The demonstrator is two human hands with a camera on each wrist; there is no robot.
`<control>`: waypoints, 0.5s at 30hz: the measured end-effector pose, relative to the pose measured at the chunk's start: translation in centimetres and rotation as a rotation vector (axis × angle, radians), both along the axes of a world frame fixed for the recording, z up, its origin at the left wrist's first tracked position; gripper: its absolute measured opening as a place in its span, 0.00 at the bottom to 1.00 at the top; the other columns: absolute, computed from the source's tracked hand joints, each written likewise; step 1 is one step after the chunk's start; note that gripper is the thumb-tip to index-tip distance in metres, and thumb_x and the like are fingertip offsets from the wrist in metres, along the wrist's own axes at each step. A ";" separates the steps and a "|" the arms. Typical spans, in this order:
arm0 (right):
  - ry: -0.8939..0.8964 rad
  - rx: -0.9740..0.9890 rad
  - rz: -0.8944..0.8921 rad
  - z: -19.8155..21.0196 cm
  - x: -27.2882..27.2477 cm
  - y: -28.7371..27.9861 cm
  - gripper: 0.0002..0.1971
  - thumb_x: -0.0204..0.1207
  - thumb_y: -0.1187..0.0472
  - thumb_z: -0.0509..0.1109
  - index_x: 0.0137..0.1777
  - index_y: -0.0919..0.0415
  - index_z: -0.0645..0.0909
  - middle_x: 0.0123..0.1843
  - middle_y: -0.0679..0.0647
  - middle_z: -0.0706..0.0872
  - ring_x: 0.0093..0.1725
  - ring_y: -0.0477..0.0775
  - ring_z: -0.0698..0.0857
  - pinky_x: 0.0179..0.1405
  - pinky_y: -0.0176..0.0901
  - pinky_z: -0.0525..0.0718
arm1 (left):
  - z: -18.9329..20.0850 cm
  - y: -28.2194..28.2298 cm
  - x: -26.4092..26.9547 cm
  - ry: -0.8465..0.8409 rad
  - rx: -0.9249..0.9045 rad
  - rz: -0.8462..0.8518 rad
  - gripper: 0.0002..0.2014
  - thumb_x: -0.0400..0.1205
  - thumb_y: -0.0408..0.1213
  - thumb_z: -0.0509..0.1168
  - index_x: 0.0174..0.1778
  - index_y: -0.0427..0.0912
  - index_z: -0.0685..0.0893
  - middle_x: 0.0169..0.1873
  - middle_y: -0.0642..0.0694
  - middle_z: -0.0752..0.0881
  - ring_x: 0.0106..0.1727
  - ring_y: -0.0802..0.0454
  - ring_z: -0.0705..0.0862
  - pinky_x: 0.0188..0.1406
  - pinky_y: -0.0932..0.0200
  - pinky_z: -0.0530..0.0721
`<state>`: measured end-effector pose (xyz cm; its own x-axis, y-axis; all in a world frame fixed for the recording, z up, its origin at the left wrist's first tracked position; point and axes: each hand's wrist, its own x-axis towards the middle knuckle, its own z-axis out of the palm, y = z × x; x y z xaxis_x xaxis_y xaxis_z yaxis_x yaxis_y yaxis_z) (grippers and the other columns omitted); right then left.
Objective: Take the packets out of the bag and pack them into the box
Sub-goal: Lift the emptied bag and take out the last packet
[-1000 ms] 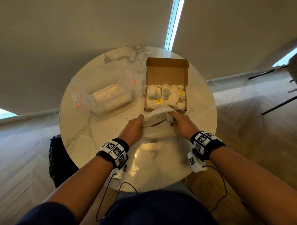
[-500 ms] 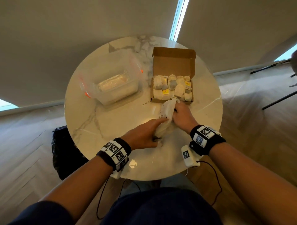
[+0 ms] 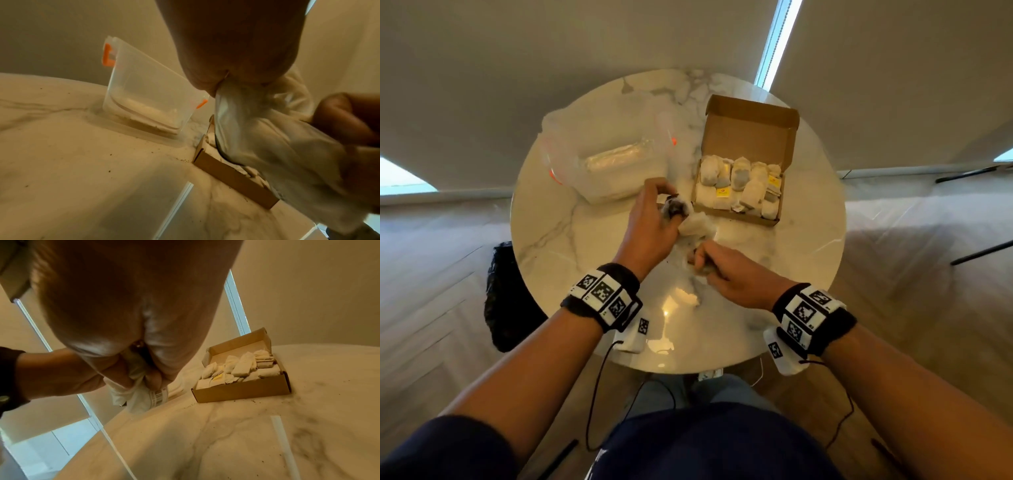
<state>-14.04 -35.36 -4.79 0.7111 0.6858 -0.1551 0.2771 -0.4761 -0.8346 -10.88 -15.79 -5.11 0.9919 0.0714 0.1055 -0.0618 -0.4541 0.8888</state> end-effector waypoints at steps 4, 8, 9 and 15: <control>0.088 0.233 -0.216 0.6 0.7 -1.6 0.21 0.82 0.65 0.71 0.61 0.52 0.59 0.57 0.49 0.81 0.54 0.49 0.88 0.53 0.44 0.88 | 0.8 -1.6 -2.0 -0.061 0.134 -0.228 0.19 0.83 0.35 0.67 0.71 0.47 0.78 0.65 0.52 0.81 0.64 0.61 0.79 0.66 0.63 0.78; 0.064 0.286 -0.461 0.7 1.2 -2.7 0.26 0.76 0.63 0.78 0.60 0.59 0.62 0.54 0.56 0.83 0.52 0.50 0.88 0.50 0.45 0.89 | 0.9 -2.9 -4.1 0.062 0.135 -0.380 0.39 0.78 0.46 0.76 0.83 0.49 0.64 0.70 0.55 0.75 0.68 0.69 0.73 0.64 0.81 0.69; 0.064 0.269 -0.482 0.7 1.2 -2.8 0.24 0.75 0.62 0.79 0.58 0.60 0.64 0.51 0.55 0.82 0.48 0.48 0.87 0.47 0.45 0.88 | 0.9 -3.2 -4.4 0.061 0.150 -0.402 0.39 0.77 0.45 0.77 0.82 0.50 0.64 0.69 0.55 0.75 0.66 0.69 0.74 0.63 0.80 0.70; 0.038 0.327 -0.392 -0.2 0.1 -2.5 0.13 0.80 0.60 0.74 0.59 0.61 0.74 0.53 0.48 0.81 0.48 0.38 0.80 0.49 0.31 0.77 | 0.1 -1.8 -5.7 0.017 0.325 -0.260 0.13 0.82 0.37 0.67 0.62 0.47 0.82 0.42 0.62 0.79 0.41 0.64 0.76 0.43 0.69 0.73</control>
<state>-13.93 -37.86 -4.97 0.9228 0.3851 -0.0073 0.0968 -0.2503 -0.9633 -16.57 -17.60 -5.03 0.9743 -0.2158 0.0645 -0.1977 -0.6822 0.7039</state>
